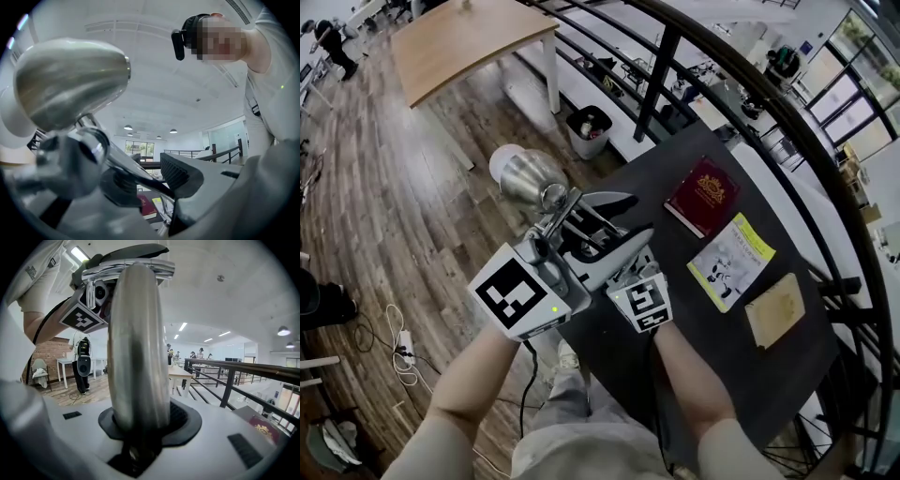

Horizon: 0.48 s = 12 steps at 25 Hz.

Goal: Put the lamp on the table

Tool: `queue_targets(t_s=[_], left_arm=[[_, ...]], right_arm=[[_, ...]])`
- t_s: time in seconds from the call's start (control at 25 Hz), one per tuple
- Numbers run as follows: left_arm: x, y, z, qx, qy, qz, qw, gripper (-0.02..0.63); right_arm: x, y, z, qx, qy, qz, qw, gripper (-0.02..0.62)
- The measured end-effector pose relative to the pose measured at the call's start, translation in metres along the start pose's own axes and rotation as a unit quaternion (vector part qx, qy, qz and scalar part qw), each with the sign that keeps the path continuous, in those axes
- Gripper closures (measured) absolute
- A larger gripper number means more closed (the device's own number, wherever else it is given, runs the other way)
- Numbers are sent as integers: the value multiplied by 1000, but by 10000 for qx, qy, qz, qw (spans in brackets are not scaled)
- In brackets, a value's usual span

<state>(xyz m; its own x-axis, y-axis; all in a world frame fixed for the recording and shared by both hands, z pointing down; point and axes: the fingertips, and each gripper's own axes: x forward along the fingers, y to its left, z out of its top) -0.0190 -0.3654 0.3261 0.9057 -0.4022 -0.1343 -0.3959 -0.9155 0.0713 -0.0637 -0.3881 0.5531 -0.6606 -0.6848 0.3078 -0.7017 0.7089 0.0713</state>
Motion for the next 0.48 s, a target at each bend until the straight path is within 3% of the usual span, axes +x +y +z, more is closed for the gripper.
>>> queue_targets(t_s=[0.48], left_arm=[[12, 55, -52, -213, 211, 363, 9989, 494]], right_arm=[[46, -23, -42, 117, 241, 250, 9993, 466]])
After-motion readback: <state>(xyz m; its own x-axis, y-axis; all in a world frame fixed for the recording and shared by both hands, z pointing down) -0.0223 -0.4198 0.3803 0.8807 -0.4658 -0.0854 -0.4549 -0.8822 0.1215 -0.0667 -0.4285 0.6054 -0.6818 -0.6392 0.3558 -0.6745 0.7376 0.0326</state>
